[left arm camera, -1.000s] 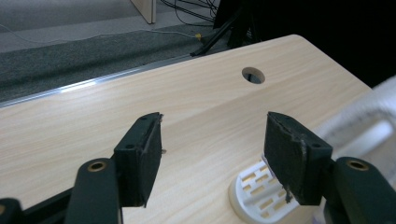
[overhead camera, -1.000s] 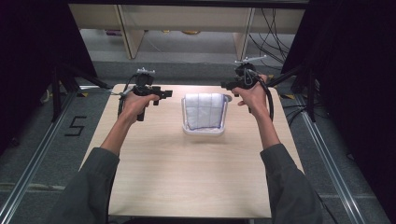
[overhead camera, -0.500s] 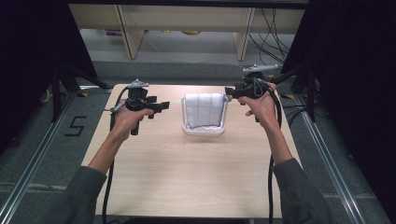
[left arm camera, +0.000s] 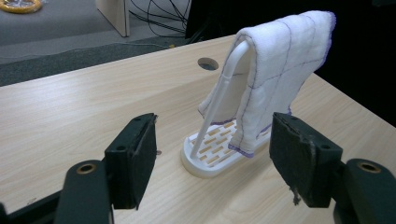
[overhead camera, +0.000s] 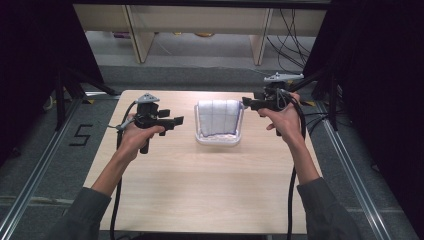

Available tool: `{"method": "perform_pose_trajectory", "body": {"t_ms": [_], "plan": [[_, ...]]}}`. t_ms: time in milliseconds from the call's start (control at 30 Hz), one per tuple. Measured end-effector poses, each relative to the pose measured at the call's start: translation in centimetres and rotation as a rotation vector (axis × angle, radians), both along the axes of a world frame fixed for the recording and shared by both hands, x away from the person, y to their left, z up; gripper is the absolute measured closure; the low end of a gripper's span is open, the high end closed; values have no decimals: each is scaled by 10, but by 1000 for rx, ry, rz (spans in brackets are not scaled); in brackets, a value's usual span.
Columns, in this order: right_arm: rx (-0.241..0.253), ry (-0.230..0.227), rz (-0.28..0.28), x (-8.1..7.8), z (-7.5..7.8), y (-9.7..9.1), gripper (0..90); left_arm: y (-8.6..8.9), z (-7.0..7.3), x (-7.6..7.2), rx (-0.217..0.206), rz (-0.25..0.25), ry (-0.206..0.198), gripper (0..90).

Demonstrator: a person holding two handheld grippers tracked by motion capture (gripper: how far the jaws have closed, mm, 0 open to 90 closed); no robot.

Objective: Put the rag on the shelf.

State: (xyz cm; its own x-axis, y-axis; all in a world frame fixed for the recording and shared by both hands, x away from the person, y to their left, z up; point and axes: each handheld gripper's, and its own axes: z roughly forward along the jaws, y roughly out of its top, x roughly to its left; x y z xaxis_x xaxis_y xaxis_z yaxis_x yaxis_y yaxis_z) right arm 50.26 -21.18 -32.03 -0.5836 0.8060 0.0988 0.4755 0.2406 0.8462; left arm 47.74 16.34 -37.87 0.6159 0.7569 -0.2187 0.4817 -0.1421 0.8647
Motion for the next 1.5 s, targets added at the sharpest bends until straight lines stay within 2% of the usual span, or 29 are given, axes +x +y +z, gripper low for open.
{"method": "perform_pose_trajectory", "body": {"t_ms": [67,133,167,200,267,333,367,400,567,633,667,733,800,833,867,967,1000,1033,1067,1100,1200,1333,1367,1500], "plan": [[2,-12,13,-1,-1,-1,456,0,1,-3,6,-5,-5,316],[2,-17,12,-4,-2,0,455,1,1,-6,-7,-7,-5,315],[3,-5,14,-6,-2,0,453,2,2,-9,7,-9,-3,315],[1,-11,25,-7,-3,0,451,2,1,-9,-4,-13,-9,315],[6,-13,9,-11,-3,0,448,2,0,-12,-6,-16,-10,315],[-2,-23,33,-12,-5,-1,443,3,-1,-15,-10,-22,-5,312],[-6,-21,27,-14,-5,-1,444,3,0,-17,-5,-22,-5,311],[8,-15,27,-16,-5,0,443,3,0,-19,-11,-28,-8,311],[-8,-34,38,-21,-8,-1,433,2,0,-26,-10,-39,-16,311],[8,-16,39,-24,-9,1,427,2,0,-29,-10,-48,-22,309],[13,-32,38,-25,-11,1,415,2,0,-30,-14,-48,-23,303],[15,-13,35,-28,-11,1,401,2,0,-33,-8,-61,-23,289],[20,-23,41,-29,-13,1,378,1,-1,-36,-5,-67,-27,282],[26,-9,28,-31,-13,1,367,1,-1,-38,-5,-71,-31,276],[23,-20,30,-32,-15,1,361,1,-1,-39,-1,-71,-30,272],[29,-14,29,-37,-17,0,340,-1,-2,-45,-2,-84,-38,267],[31,-16,34,-38,-18,0,340,-1,-2,-47,3,-86,-34,265],[36,3,28,-41,-18,0,340,-1,-3,-48,4,-95,-38,265],[41,-18,26,-42,-19,0,339,-2,-4,-49,1,-94,-37,264],[40,2,28,-44,-19,0,337,-3,-4,-51,2,-96,-33,261],[42,-22,43,-48,-23,-1,334,-4,-7,-55,3,-106,-37,257],[43,-11,42,-54,-26,-2,333,-5,-10,-61,2,-111,-36,255],[57,2,45,-56,-27,-2,332,-5,-12,-62,-8,-115,-39,254],[60,-6,43,-61,-32,-2,327,-6,-15,-68,-1,-125,-36,251]]}}
